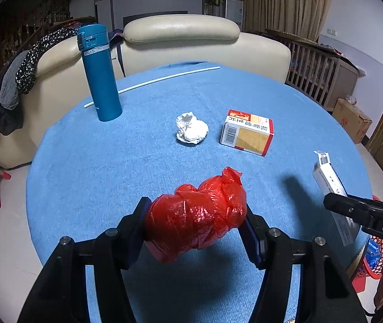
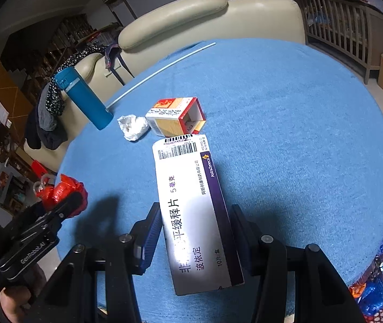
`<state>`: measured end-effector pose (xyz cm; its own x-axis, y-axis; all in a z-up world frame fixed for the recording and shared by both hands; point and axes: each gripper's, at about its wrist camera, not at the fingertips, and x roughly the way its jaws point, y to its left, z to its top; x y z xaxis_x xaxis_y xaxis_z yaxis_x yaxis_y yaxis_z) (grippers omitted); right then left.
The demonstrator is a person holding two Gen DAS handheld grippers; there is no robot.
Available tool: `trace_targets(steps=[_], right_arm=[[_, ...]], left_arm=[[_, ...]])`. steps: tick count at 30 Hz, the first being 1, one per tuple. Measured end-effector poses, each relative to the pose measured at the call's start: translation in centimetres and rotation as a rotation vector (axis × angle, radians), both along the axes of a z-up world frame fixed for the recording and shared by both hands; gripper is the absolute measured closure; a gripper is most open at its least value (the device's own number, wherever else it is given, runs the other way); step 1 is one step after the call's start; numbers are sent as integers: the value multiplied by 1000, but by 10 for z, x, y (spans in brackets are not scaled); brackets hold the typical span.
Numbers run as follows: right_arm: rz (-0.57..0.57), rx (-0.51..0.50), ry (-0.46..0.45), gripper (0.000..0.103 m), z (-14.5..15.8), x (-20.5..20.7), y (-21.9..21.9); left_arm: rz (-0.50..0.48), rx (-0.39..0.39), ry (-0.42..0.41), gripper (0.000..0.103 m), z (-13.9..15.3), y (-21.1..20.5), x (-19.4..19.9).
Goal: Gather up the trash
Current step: 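Carry the red bag and white medicine box over to the red basket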
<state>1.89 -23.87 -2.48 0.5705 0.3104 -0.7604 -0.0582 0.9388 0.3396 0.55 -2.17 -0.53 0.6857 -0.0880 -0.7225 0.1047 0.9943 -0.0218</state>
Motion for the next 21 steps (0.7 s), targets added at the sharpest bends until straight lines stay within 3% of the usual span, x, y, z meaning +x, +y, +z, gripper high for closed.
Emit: trace_targets(steps=[6, 9, 15, 19, 21], right_arm=[[4, -126, 34, 48, -15, 3, 7], [15, -216, 65, 36, -27, 5, 15], [25, -328, 52, 33, -36, -3, 24], [14, -312, 45, 34, -36, -9, 19], [11, -292, 36, 49, -35, -12, 17]], left_arm=[[-7, 21, 24, 39, -11, -6, 1], [0, 32, 49, 39, -22, -6, 5], [9, 39, 120, 35, -47, -3, 13], [11, 45, 130, 32, -52, -3, 14], [8, 62, 135, 35, -56, -4, 14]])
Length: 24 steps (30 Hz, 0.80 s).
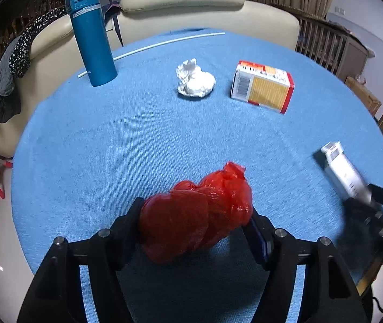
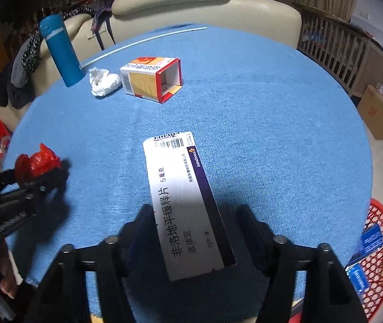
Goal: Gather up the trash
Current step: 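Carry the red bag and white medicine box over to the red basket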
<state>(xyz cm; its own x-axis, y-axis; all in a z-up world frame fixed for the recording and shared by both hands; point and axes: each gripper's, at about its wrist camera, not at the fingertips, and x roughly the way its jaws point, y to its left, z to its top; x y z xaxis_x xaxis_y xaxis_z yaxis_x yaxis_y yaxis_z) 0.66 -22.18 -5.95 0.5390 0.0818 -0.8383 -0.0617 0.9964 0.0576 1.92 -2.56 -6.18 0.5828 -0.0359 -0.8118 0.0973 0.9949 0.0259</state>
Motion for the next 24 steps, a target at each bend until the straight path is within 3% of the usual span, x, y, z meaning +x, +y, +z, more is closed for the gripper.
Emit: trace_targets(steps=[4, 13, 24], right_arm=[[14, 34, -4, 51, 2, -6, 0], [-16, 95, -63, 52, 21, -17, -5], [-53, 149, -160, 51, 56, -40, -20]], left_arm=[[-35, 6, -28, 41, 5, -5, -8], [-26, -23, -119, 41, 42, -2, -19], [-49, -34, -140, 41, 55, -14, -31]])
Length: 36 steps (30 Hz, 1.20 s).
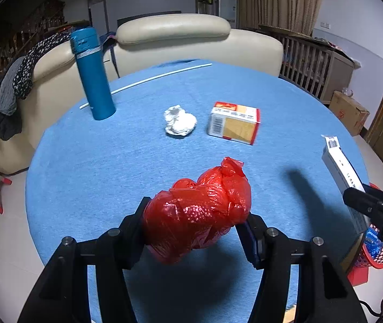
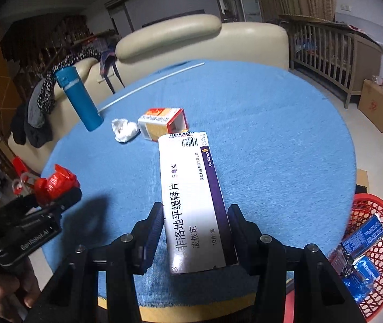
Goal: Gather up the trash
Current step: 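Carry the red bag and white medicine box over to the red basket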
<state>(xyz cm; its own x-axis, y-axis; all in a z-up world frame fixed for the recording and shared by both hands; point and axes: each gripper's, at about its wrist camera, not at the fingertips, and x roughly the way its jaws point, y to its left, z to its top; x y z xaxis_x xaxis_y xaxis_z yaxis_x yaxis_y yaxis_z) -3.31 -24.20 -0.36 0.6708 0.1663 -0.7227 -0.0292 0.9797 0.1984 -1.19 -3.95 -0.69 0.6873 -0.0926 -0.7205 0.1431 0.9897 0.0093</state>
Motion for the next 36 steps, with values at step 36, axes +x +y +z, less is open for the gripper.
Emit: trace_targets(steps=[36], right_arm=[[-248, 108, -105, 51, 14, -67, -129]], left_arm=[[-300, 93, -70, 41, 31, -148, -36]])
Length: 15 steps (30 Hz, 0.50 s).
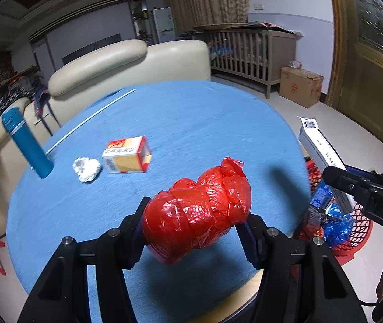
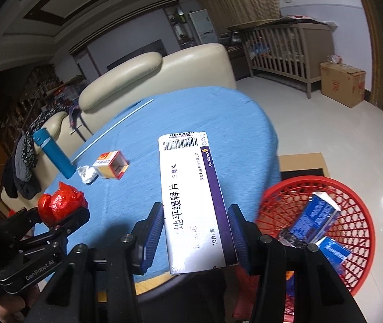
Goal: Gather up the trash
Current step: 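Carry the red bag and white medicine box over to the red basket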
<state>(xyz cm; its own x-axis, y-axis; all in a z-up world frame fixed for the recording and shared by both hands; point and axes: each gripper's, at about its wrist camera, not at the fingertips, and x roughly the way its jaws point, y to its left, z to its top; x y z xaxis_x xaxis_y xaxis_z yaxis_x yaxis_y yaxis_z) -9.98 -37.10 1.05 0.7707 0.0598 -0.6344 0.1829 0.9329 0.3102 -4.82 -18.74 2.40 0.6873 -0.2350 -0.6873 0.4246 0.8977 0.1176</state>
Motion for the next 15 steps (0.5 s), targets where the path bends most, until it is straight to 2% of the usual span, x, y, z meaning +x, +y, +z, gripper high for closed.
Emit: trace_targets(steps=[15], right_arm=[[-122, -19, 10, 51, 2, -28, -59]], left_arm=[[-161, 16, 21, 41, -4, -76, -11]])
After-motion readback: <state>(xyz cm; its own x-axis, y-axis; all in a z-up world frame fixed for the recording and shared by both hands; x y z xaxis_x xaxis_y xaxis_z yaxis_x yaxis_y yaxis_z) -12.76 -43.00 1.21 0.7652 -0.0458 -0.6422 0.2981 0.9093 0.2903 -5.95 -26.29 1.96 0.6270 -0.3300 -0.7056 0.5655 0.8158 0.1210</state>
